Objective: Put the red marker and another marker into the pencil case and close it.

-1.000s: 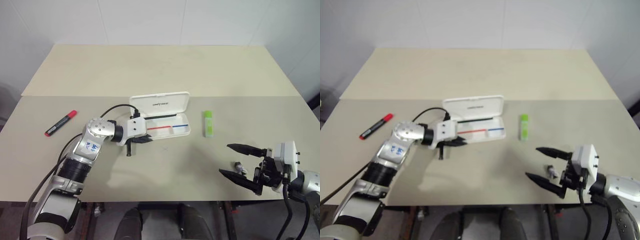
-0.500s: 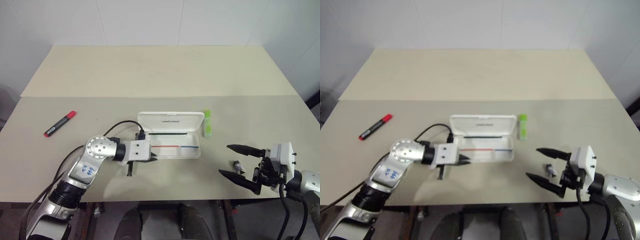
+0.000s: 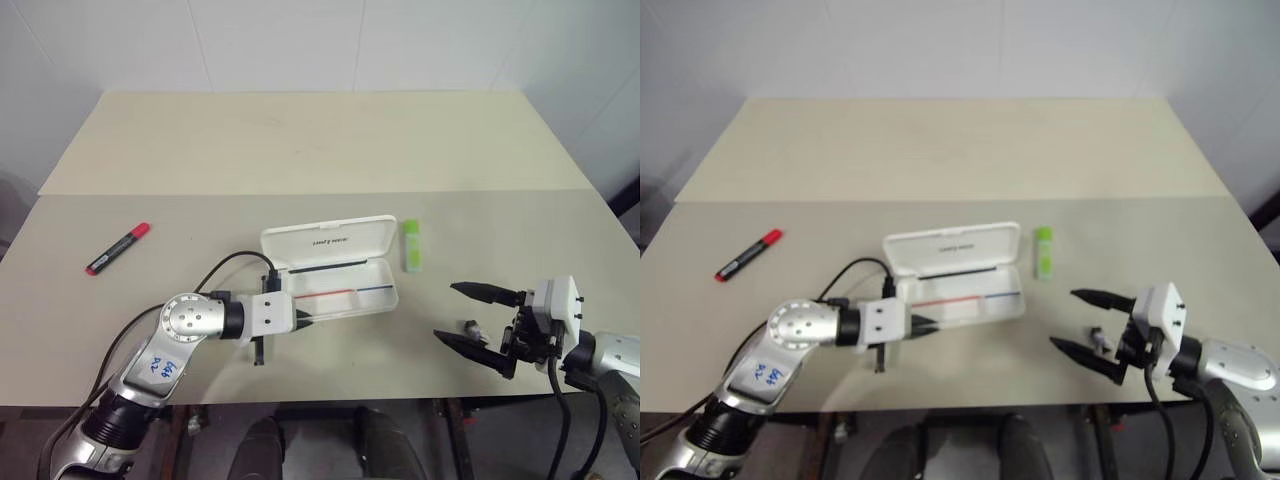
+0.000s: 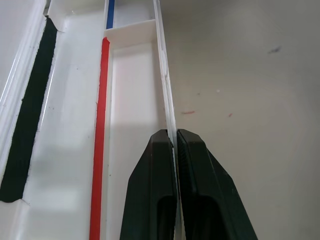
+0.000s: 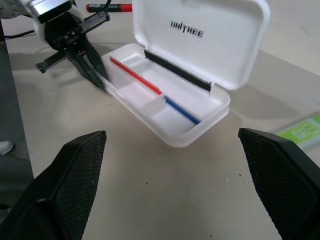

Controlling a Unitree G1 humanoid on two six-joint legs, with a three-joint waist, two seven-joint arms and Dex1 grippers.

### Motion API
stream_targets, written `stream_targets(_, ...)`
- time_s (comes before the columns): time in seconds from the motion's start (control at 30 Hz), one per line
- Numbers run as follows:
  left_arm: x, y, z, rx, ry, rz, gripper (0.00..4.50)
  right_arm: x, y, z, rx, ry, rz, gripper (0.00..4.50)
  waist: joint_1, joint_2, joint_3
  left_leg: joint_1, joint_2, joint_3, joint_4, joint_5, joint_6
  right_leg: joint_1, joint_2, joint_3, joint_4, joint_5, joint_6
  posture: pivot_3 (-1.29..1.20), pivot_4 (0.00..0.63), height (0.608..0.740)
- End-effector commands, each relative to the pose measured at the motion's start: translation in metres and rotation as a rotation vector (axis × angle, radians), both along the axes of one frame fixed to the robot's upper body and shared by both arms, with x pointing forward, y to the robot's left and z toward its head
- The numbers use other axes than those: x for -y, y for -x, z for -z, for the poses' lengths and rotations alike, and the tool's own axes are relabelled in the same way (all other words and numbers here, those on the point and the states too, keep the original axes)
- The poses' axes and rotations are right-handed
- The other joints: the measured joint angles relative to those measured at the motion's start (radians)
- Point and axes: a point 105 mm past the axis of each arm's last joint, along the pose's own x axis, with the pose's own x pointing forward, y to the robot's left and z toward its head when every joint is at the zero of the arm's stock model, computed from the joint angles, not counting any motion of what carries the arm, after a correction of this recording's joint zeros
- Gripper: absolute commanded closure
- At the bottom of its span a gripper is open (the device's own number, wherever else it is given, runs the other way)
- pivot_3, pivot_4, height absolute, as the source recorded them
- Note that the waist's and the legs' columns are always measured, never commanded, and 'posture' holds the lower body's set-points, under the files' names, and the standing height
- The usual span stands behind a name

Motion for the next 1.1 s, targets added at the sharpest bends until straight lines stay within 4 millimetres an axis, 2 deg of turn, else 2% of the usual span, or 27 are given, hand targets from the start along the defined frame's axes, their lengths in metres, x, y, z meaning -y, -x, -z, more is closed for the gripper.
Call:
stream_targets(0.03,0.000,0.011,-0.004,-0.012,0.009,0.061,4.48,0.002,-0.003,-0.003,0.012,0.008,0.007,0.00,0.001,0.000,0.000,0.000,0.000,0.000,0.000,0.000,0.000,0.000,0.000,0.000,0.000,0.000,0.000,0.00,0.150,0.740)
stream_targets(0.33,-0.019,0.004,0.006,-0.057,-0.071,0.068,4.48,0.002,-0.005,-0.002,0.013,0.013,0.009,0.00,-0.002,0.000,0.000,0.001,0.000,0.000,0.000,0.000,0.000,0.000,0.000,0.000,0.000,0.000,-0.001,0.00,0.150,0.740)
stream_targets(0.57,-0.017,-0.002,0.007,-0.070,-0.051,0.060,4.48,0.004,-0.005,-0.002,0.013,0.015,0.026,0.00,-0.001,0.000,0.000,0.002,0.000,0.000,0.000,0.000,0.001,0.000,0.000,0.000,0.002,0.000,-0.001,0.00,0.150,0.740)
stream_targets(0.6,-0.016,-0.003,0.007,-0.062,-0.051,0.055,3.93,0.005,-0.005,-0.002,0.012,0.016,0.030,0.00,-0.001,0.000,0.000,0.002,0.000,0.000,0.000,0.001,0.001,0.000,0.000,0.000,0.002,0.000,-0.001,0.00,0.150,0.740)
stream_targets(0.67,-0.015,-0.003,0.008,-0.061,-0.048,0.052,3.43,0.005,-0.005,-0.002,0.011,0.018,0.034,0.00,0.000,0.000,0.000,0.002,0.000,0.000,0.000,0.001,0.001,0.001,0.000,0.000,0.002,0.000,-0.001,0.00,0.150,0.740)
stream_targets(0.83,-0.014,-0.002,0.008,-0.064,-0.042,0.048,1.84,0.007,-0.005,-0.003,0.015,0.021,0.039,0.00,0.000,0.000,0.000,0.002,0.000,0.000,0.000,0.001,0.001,0.001,0.000,0.000,0.002,0.000,-0.001,0.00,0.150,0.740)
stream_targets(1.0,-0.004,0.001,-0.008,-0.041,0.014,0.056,0.30,0.008,-0.008,-0.005,0.020,0.025,0.040,0.00,0.001,0.000,0.000,0.002,0.000,0.000,0.000,0.001,0.001,0.001,0.000,0.000,0.001,0.000,-0.001,0.00,0.150,0.740)
stream_targets(1.1,0.002,0.007,-0.020,-0.033,0.055,0.064,0.30,0.008,-0.009,-0.006,0.023,0.028,0.036,0.00,0.001,0.000,0.000,0.001,0.000,0.000,0.000,0.001,0.001,0.001,0.000,0.000,0.001,0.000,-0.001,0.00,0.150,0.740)
